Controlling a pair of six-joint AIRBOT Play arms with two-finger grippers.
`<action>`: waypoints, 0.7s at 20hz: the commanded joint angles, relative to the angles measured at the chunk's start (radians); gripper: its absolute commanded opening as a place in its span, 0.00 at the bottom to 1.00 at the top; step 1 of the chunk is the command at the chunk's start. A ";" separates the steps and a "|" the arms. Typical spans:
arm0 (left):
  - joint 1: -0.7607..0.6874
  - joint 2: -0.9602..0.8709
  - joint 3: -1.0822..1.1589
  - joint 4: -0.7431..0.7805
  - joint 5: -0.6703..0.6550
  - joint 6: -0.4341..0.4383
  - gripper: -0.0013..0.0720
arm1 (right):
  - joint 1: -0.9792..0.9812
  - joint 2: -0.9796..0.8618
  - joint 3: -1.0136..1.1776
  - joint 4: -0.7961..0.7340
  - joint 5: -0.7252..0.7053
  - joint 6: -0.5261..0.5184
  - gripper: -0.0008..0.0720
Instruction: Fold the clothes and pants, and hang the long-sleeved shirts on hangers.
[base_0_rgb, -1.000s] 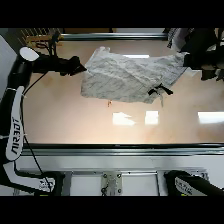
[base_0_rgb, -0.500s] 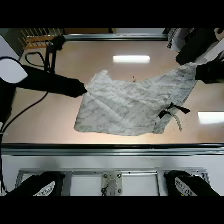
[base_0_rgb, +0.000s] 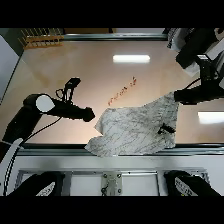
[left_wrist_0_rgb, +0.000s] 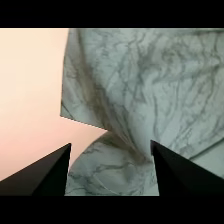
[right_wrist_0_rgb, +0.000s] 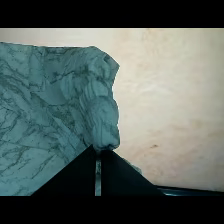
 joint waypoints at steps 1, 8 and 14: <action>0.120 -0.116 -0.023 -0.003 0.052 -0.022 0.72 | 0.001 -0.004 -0.022 0.006 -0.003 0.000 0.04; 0.105 -0.447 -0.023 -0.195 0.022 0.115 0.52 | 0.001 -0.004 -0.022 0.006 -0.003 0.001 0.04; 0.010 -0.546 -0.022 -0.240 0.047 0.137 0.52 | 0.001 -0.004 -0.022 0.006 -0.003 0.001 0.04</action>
